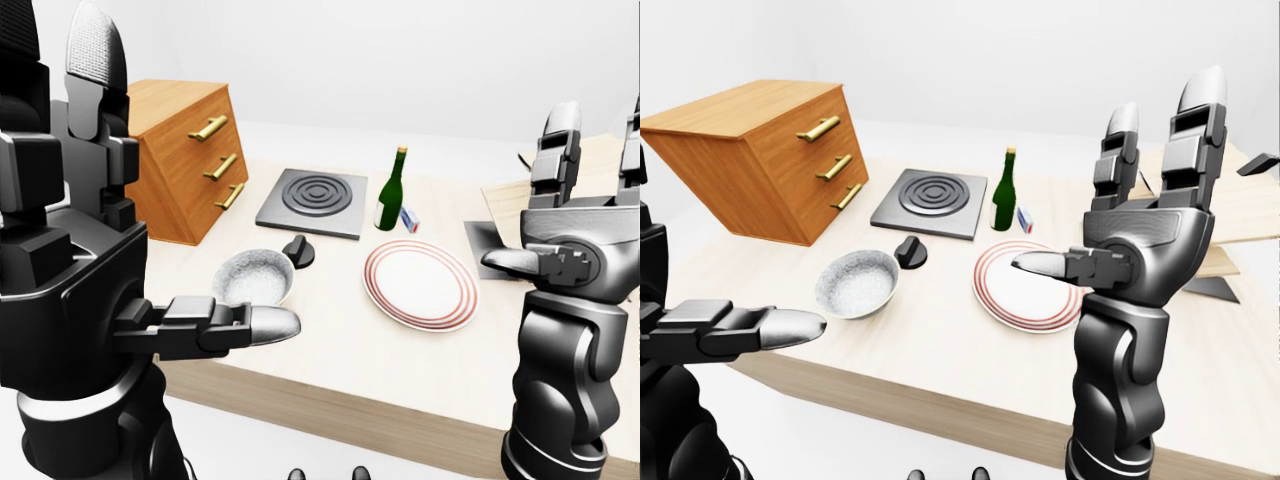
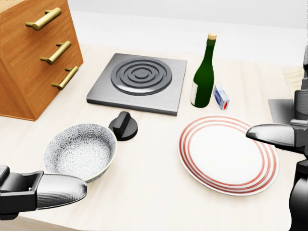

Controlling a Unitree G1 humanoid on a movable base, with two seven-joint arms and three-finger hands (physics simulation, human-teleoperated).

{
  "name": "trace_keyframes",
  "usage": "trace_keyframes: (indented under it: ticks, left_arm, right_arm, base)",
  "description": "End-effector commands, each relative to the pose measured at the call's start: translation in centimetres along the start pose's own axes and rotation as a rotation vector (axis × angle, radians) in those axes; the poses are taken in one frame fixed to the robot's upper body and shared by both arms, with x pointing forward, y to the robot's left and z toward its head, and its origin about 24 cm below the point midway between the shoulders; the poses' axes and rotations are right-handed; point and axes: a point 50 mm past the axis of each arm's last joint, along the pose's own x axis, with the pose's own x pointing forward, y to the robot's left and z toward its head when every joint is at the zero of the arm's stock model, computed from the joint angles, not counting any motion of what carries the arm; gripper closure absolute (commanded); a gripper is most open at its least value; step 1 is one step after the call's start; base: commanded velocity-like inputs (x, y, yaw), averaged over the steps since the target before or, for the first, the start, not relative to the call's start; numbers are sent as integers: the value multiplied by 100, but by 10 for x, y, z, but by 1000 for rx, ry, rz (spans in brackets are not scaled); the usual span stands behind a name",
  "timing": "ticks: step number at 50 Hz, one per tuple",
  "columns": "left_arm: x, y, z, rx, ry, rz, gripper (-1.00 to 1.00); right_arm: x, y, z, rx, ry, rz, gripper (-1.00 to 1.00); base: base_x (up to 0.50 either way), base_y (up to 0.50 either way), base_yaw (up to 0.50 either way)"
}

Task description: Pick up the akita bowl and put it on the plate.

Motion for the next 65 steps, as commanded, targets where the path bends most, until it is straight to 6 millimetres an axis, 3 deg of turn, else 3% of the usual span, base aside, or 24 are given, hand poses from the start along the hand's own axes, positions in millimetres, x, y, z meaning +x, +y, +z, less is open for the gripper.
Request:
trace_keyframes:
  ticks: [1,11,14,17,24,26,30,38,50,55,57,65]
  left_arm:
    - [-2,0,3,3,-3,-5,-91]
    - [-5,3,3,3,7,1,-91]
    - [-5,3,5,4,-1,4,-91]
    - [-6,4,7,-1,0,10,-91]
    - [-2,3,9,-2,-32,5,-91]
    - [-2,2,10,-2,-38,2,-91]
    - [-1,1,10,2,-44,-6,-91]
    - [0,2,11,5,-48,-2,-91]
    - [0,1,11,-2,-54,-4,-91]
    - [1,2,12,-4,-56,-2,-91]
    - [1,1,12,-9,-60,-4,-91]
    - [1,-2,12,-4,-56,-13,-91]
  right_arm:
    - [-3,2,1,8,3,20,-100]
    - [-5,3,-7,-50,30,17,-100]
    - [-10,10,-40,-305,150,124,-100]
    - [-14,12,-64,-387,238,180,-100]
    - [-11,49,-77,-468,243,480,-100]
    - [-23,62,-90,-533,309,645,-100]
    - [-36,69,-106,-592,389,722,-100]
    - [-43,96,-105,-636,375,871,-100]
    - [-62,108,-126,-743,451,1008,-100]
    - [-53,112,-129,-812,393,995,-100]
    - [-58,113,-130,-846,348,1073,-100]
    - [-51,109,-150,-938,405,1073,-100]
  base:
    - [36,-43,0]
    - [23,-25,0]
    - [0,0,0]
    - [0,0,0]
    - [0,0,0]
    - [0,0,0]
    - [0,0,0]
    - [0,0,0]
    - [0,0,0]
    - [0,0,0]
    - [0,0,0]
    - [0,0,0]
